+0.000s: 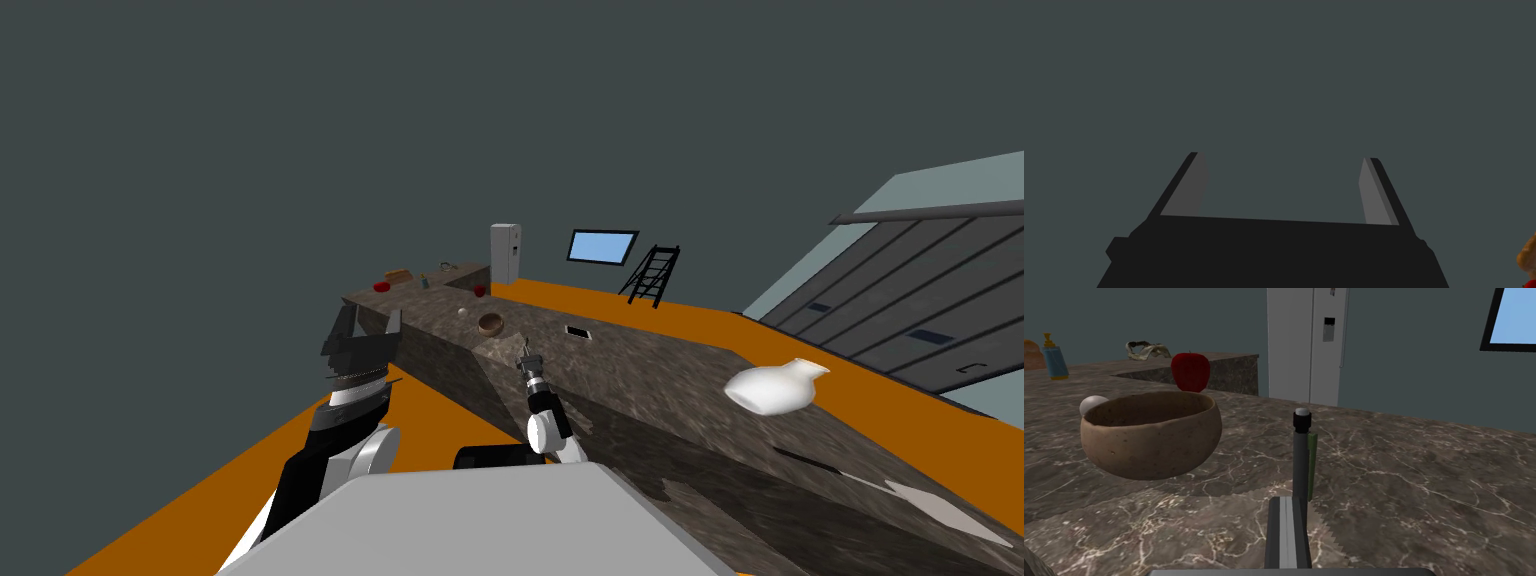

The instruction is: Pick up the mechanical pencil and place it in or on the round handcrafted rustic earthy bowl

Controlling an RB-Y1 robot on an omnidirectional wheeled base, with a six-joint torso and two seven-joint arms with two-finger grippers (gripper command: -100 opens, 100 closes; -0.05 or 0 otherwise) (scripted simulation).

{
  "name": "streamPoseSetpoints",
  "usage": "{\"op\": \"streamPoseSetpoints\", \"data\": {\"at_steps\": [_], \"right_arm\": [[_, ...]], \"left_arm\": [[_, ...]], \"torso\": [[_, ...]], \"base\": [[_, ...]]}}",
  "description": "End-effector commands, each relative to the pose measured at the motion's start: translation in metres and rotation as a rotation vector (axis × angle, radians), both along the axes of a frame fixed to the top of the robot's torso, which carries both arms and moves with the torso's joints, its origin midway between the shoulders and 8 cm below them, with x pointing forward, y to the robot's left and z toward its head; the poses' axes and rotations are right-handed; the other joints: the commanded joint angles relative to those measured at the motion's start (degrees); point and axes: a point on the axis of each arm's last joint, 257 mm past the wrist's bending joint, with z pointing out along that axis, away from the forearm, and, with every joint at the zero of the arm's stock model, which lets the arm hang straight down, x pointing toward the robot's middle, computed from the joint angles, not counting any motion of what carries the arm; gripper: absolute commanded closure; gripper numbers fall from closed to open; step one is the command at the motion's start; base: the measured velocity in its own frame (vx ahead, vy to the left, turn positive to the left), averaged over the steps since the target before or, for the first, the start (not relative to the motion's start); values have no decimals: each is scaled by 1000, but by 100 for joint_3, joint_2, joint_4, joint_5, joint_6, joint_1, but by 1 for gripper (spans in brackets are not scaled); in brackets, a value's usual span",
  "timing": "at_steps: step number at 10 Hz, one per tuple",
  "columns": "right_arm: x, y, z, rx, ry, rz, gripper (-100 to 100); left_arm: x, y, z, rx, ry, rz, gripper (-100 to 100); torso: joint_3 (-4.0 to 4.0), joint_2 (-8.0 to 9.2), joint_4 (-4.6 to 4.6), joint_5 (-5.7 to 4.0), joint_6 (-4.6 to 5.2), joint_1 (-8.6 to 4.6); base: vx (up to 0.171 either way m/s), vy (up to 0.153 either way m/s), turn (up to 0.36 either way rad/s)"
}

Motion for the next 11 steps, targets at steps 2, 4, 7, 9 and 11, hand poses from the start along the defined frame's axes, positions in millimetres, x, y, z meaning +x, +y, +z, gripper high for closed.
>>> {"op": "streamPoseSetpoints", "data": {"at_steps": [2, 4, 7, 9, 11], "right_arm": [[-3, -8, -16, 13, 19, -8, -100], [-2, -7, -12, 10, 15, -6, 0], [1, -8, -9, 10, 15, -6, 100], [1, -8, -9, 10, 15, -6, 100], [1, -8, -9, 10, 15, -6, 100]], "left_arm": [[0, 0, 0, 0, 0, 0, 0], [0, 0, 0, 0, 0, 0, 0], [0, 0, 0, 0, 0, 0, 0], [0, 0, 0, 0, 0, 0, 0], [0, 0, 0, 0, 0, 0, 0]], "torso": [[3, 6, 1, -2, -1, -10], [4, 7, 2, -2, 1, -9], [-3, -4, -1, 2, 0, 7], [0, -1, 0, 0, 0, 1], [0, 0, 0, 0, 0, 0]], "base": [[-28, -37, 106], [-7, -10, 14], [12, 15, -32], [0, 0, 0], [0, 0, 0]]}}
